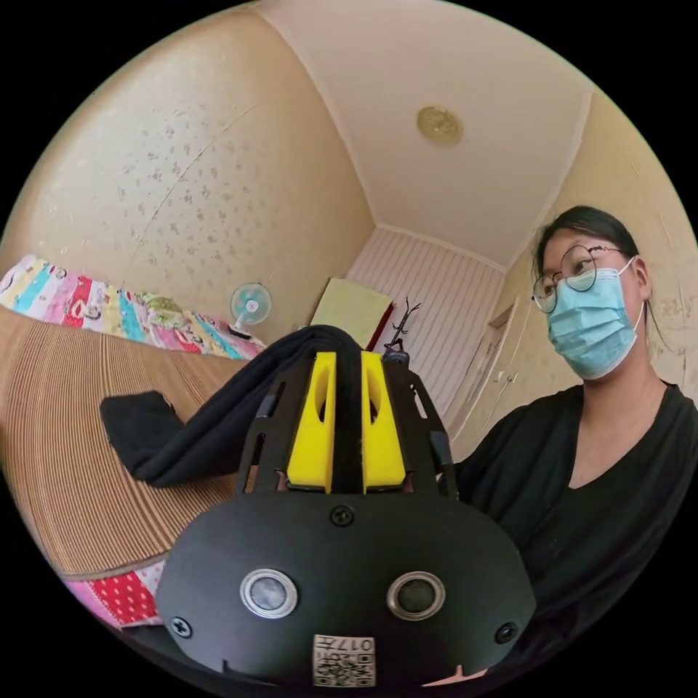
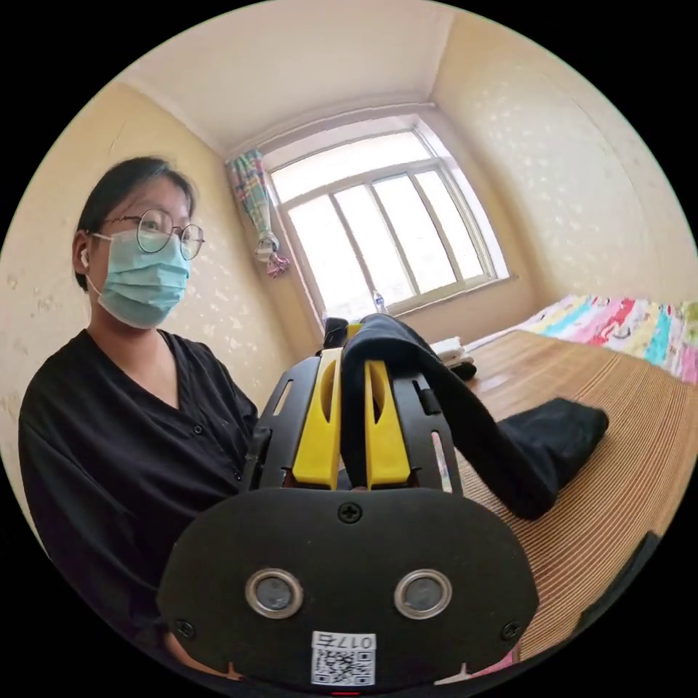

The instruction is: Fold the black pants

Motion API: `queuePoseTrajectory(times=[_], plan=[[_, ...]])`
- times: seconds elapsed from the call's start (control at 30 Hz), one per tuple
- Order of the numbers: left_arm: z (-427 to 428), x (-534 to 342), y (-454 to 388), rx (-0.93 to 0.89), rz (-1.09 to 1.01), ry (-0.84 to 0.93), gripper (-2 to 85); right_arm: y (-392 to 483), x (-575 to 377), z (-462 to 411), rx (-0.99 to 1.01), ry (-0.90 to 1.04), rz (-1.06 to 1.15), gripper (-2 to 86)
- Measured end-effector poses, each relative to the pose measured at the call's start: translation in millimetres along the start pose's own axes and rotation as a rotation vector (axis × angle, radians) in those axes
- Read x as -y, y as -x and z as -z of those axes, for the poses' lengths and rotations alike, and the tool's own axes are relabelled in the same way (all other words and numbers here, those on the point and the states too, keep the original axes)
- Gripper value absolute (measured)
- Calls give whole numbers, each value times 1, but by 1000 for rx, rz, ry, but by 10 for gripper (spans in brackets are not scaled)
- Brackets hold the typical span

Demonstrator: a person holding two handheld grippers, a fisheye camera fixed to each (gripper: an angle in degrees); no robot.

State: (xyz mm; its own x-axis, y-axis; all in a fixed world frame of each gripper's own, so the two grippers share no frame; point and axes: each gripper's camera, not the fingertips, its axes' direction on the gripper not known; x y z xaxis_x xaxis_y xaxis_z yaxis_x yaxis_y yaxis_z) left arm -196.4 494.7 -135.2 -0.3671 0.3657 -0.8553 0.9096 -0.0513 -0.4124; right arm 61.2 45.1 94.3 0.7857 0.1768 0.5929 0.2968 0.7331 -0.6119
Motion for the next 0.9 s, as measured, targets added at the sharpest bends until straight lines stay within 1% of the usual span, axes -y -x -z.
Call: queuePoseTrajectory(times=[0.1,0.23,0.33,0.43,0.47,0.5,0.53,0.57,0.63,0.67,0.7,0.73,0.77,0.8,0.87,0.9], plan=[[-8,31,-40,-44,-86,-45,56,48,38,0,-68,-9,121,49],[-27,76,-82,-181,-181,-81,55,107,76,1,-113,-54,291,55],[-38,99,-118,-201,-278,-115,55,145,98,-1,-190,-82,403,55],[-51,128,-144,-185,-343,-130,54,164,124,-4,-243,-98,461,54],[-54,135,-146,-171,-338,-128,54,166,130,-7,-273,-94,463,54],[-63,149,-142,-159,-299,-117,53,168,144,-13,-346,-80,460,53],[-72,163,-133,-171,-256,-108,53,166,156,-19,-403,-69,454,53],[-76,169,-127,-184,-240,-104,53,164,161,-21,-415,-71,453,52],[-94,193,-105,-294,-199,-102,53,148,175,-20,-369,-132,471,51],[-98,197,-102,-309,-200,-105,53,143,178,-20,-358,-149,474,51],[-107,206,-98,-280,-216,-108,53,132,185,-21,-372,-170,466,50],[-118,215,-94,-187,-243,-93,52,118,193,-26,-424,-167,440,50],[-124,219,-90,-134,-251,-77,53,109,197,-29,-456,-157,420,50],[-140,227,-71,-48,-233,-33,53,85,205,-36,-518,-125,362,50],[-167,233,-22,11,-134,37,53,29,214,-46,-579,-62,237,50],[-185,233,24,34,-30,83,53,-17,213,-54,-613,-16,151,49]])
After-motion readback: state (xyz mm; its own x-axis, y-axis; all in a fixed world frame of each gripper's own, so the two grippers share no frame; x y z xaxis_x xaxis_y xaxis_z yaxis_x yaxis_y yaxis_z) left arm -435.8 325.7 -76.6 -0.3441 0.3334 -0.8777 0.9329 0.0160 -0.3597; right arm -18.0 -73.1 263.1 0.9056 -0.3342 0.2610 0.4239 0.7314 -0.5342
